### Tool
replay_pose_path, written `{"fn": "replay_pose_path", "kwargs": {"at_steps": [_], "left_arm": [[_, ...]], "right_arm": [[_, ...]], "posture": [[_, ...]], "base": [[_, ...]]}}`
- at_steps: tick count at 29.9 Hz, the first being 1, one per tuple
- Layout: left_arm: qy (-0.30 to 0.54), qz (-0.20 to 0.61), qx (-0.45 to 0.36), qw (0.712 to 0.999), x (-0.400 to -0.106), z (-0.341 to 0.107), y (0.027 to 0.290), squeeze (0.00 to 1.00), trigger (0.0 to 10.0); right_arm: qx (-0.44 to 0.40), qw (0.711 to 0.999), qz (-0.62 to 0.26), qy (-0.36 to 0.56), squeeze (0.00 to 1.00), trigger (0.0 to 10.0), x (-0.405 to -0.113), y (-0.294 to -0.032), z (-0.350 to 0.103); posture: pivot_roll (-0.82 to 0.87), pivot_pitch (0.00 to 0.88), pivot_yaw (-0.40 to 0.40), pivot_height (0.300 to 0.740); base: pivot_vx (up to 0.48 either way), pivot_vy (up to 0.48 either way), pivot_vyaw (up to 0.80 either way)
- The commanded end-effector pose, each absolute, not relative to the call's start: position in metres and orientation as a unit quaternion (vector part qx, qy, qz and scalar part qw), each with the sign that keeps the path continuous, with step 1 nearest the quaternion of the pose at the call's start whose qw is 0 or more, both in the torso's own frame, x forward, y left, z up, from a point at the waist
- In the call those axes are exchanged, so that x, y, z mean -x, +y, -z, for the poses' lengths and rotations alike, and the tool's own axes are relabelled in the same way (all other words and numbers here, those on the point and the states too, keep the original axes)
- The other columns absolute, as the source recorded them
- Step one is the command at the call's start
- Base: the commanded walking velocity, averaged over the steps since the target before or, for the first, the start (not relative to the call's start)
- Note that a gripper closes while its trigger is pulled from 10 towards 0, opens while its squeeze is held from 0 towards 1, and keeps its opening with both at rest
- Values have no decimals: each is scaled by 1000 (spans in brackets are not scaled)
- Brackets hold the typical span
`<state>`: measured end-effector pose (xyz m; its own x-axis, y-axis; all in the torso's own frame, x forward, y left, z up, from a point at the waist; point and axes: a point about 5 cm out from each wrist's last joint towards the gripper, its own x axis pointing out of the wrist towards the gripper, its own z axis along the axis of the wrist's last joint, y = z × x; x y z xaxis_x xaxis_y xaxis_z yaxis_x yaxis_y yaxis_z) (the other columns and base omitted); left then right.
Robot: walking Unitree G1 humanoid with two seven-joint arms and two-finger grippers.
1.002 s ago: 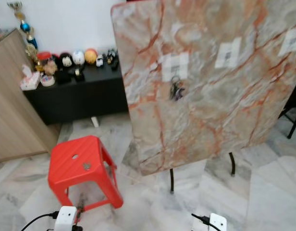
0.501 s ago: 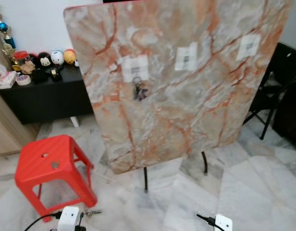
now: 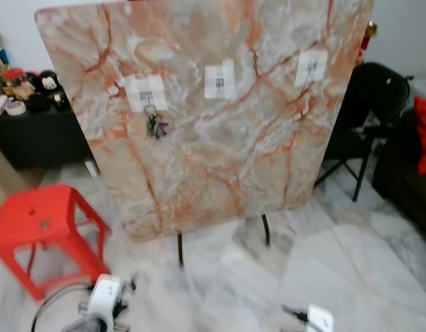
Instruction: Hang keys on a hook
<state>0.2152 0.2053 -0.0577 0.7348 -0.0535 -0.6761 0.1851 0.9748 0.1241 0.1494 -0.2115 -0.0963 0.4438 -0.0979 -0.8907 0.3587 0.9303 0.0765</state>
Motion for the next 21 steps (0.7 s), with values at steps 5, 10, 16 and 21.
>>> {"fn": "replay_pose_path", "kwargs": {"at_steps": [5,10,16,21], "left_arm": [[194,112,-98,970,-259,11,193,0,10000],[91,121,-89,984,-272,-18,178,0,10000],[43,149,-96,983,-276,-37,166,0,10000],[-17,158,-92,983,-280,-68,159,0,10000]], "right_arm": [[-122,842,132,509,0,10000,-151,-212,95],[-119,843,130,509,0,10000,-150,-213,96],[-116,843,130,509,0,10000,-150,-213,96],[-113,843,130,510,0,10000,-149,-214,96]], "posture": [[15,0,6,740],[3,0,7,740],[0,0,8,740],[4,0,5,740]], "base": [[0,0,0],[0,0,0],[0,0,0],[0,0,0]]}}
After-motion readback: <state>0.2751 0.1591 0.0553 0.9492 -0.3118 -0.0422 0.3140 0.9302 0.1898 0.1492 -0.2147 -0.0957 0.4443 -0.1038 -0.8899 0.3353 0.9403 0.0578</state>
